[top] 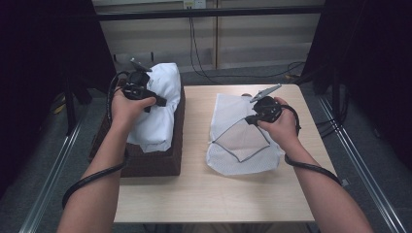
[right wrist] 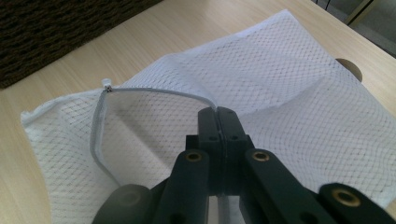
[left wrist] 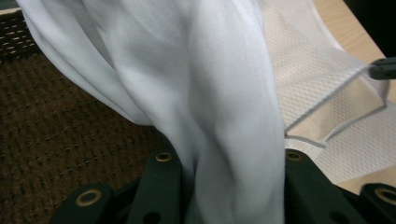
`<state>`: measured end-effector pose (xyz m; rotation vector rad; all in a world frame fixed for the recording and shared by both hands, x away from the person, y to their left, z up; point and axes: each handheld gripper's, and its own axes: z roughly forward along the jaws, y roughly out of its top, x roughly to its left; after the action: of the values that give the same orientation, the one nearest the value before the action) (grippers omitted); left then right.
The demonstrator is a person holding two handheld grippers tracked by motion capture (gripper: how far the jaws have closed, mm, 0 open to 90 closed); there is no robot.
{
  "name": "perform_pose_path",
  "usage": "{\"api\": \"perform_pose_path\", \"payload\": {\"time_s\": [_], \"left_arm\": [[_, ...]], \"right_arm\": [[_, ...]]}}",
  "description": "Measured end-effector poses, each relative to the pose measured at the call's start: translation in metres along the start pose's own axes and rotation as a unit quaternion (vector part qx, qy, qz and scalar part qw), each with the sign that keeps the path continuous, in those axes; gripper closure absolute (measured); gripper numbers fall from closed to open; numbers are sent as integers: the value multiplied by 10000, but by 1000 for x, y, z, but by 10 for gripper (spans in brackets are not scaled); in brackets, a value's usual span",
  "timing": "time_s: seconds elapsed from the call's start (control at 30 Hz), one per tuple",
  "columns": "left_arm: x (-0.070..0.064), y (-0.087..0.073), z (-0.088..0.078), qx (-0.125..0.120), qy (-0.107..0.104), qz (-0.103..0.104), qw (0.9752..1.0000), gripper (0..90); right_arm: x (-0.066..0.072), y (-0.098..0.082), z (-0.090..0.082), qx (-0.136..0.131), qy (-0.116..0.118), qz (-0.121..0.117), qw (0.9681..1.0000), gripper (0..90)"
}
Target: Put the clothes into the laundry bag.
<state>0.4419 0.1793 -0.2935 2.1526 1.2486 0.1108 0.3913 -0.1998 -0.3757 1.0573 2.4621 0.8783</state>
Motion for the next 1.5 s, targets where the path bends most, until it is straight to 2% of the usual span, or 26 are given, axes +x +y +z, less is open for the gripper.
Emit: {"api": "perform_pose_path", "payload": {"time_s": [0.27, 0.43, 0.47, 0.57, 0.73, 0.9, 0.97, 1.0, 1.07, 1.1, 1.13, 1.23, 1.27, 1.3, 1.33, 1.43, 1.47, 1.5], "left_arm": [[-23, 0, -1, -6, -264, 332, 9991, 719], [-38, 2, -2, 5, -415, 587, 9974, 719], [-42, 1, -1, -24, -466, 575, 9973, 719], [-52, 2, 0, -13, -567, 713, 9958, 719], [-68, 3, 4, 20, -736, 978, 9925, 719], [-81, 0, 13, 46, -882, 1126, 9897, 719], [-85, 0, 15, 109, -941, 1228, 9879, 719], [-88, -1, 16, 71, -957, 1186, 9883, 719], [-92, -2, 18, 64, -1010, 1239, 9871, 719], [-93, -3, 18, 117, -1052, 1358, 9851, 720], [-96, -4, 19, 61, -1075, 1308, 9855, 719], [-102, -8, 22, 60, -1157, 1349, 9841, 719], [-105, -10, 23, 17, -1191, 1302, 9843, 719], [-105, -11, 24, 76, -1237, 1400, 9824, 719], [-107, -13, 26, 40, -1268, 1325, 9830, 719], [-113, -18, 30, 96, -1322, 1474, 9802, 719], [-116, -21, 31, 40, -1354, 1392, 9809, 719], [-116, -22, 31, 118, -1370, 1533, 9786, 719]], "right_arm": [[-6, -4, 3, 26, -49, 138, 9999, 900], [-7, -3, 2, 27, -56, 161, 9999, 900], [-7, -3, 2, 29, -66, 148, 9999, 900], [-10, -3, 0, 36, -66, 186, 9998, 900], [-14, -4, -1, 42, -100, 231, 9997, 900], [-16, -4, 1, 68, -87, 260, 9996, 900], [-17, -3, 1, 68, -81, 264, 9996, 900], [-17, -3, 1, 56, -91, 270, 9996, 900], [-18, -3, 0, 71, -93, 314, 9994, 900], [-19, -3, 1, 55, -102, 297, 9995, 900], [-19, -3, 1, 49, -94, 304, 9995, 900], [-21, -2, 1, 62, -113, 323, 9994, 900], [-21, -2, 1, 60, -126, 329, 9994, 900], [-21, -2, 1, 65, -129, 344, 9993, 900], [-21, -2, 1, 77, -120, 358, 9993, 900], [-21, -1, 2, 69, -133, 379, 9992, 900], [-20, 0, 3, 59, -146, 381, 9992, 900], [-20, 1, 3, 49, -158, 378, 9991, 900]]}}
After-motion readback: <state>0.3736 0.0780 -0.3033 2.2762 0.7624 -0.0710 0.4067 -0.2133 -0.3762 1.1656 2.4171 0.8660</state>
